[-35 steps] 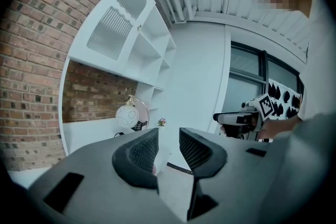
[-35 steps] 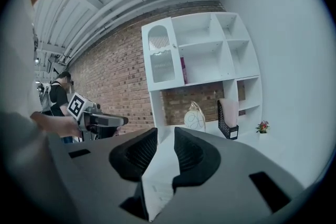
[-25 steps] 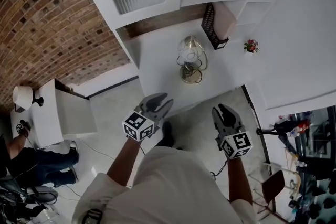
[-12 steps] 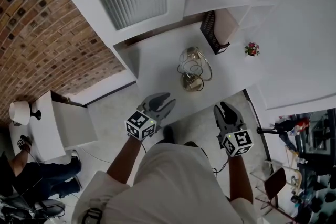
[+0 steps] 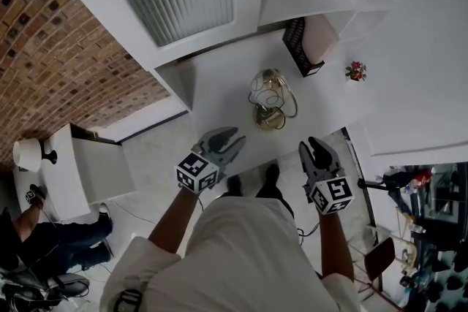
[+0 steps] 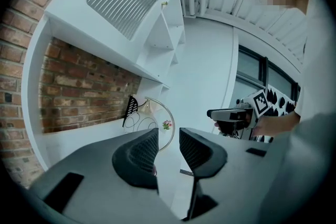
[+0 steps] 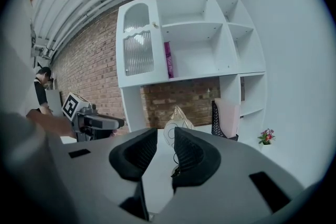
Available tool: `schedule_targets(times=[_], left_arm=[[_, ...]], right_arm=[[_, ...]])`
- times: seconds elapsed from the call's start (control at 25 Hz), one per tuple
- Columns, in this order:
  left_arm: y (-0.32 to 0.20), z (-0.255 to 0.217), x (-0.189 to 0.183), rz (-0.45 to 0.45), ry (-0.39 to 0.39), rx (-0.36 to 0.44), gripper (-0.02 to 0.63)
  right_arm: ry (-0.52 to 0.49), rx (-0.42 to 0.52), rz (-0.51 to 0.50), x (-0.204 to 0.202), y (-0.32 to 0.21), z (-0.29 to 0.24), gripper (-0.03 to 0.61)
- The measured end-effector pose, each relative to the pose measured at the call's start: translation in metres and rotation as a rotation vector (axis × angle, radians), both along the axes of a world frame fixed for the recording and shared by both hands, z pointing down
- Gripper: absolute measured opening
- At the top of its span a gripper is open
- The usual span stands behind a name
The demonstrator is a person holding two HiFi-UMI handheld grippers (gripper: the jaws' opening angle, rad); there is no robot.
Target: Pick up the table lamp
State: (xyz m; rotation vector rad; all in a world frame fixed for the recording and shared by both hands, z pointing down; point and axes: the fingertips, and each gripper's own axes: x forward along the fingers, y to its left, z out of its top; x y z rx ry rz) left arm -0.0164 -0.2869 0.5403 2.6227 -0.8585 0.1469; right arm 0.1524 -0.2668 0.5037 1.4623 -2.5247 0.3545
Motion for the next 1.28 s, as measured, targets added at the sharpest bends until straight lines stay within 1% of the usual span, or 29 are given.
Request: schedule_targets(times=[0.12,0.24,0.6,0.84,1.12,1.28], left_arm=[[-0.01,0.007,0.006,-0.04,-0.003,-0.011,0.14],[-0.017,0.012,0.014,-0.087,-0.007,-0.029,0.14],[-0.042,0.036,0.037,-0.214,0.004,-0.068,0.14],[-0.053,0.061,0.046,-0.284,-0.014,-0.081,0.141],[-0.056,0.086,0.057,-0.353,0.004,-0.156,0.153],[-0.058,0.118,0.063,-0.371,0.007,-0.22,0.165]], right_arm=[[0.009,0.004,-0.023,0.007,-0.017,0.004,0.115],[0.036,-0.007,-0.071,0.012,-0.034,0.012,0.115],[0.036,-0.068,-0.237,0.019,-0.086,0.033,0.128],[0.014,-0.107,-0.341,0.016,-0.108,0.052,0.133],[0.004,-0.164,-0.504,0.001,-0.12,0.07,0.141],[-0.005,-0.175,-0.607,-0.01,-0.124,0.08,0.143]])
